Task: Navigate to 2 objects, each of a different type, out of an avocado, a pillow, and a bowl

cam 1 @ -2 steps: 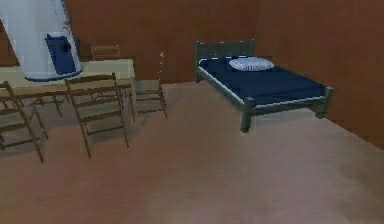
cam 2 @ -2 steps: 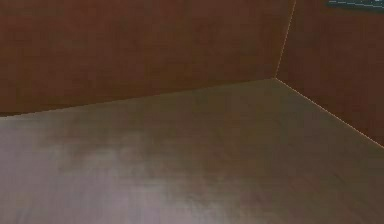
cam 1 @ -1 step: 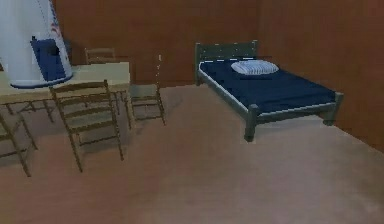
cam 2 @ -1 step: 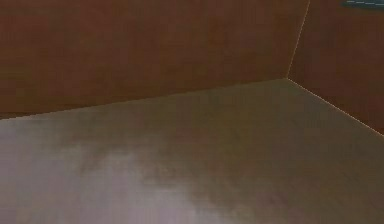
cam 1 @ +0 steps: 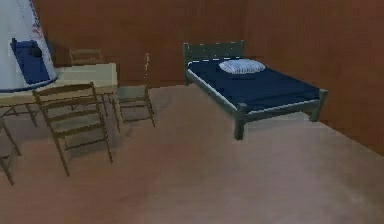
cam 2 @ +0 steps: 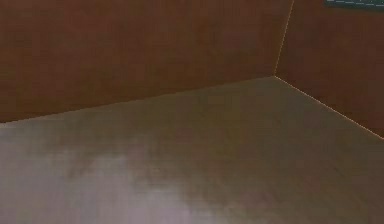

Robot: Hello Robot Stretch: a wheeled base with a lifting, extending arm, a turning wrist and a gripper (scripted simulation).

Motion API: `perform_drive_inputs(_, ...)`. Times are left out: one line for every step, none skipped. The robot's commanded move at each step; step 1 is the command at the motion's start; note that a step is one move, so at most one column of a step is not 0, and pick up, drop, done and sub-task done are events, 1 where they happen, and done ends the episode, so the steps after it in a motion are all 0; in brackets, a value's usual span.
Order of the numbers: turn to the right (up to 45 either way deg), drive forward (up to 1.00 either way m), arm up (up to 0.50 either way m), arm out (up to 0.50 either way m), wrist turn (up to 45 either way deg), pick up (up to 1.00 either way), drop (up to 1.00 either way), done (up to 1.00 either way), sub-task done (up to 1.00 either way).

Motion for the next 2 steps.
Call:
perform_drive_inputs(0.0,1.00,0.00,0.00,0.0,0.00,0.00,0.00,0.00)
perform_drive_inputs(0.0,0.60,0.00,0.00,0.0,0.00,0.00,0.00,0.00)
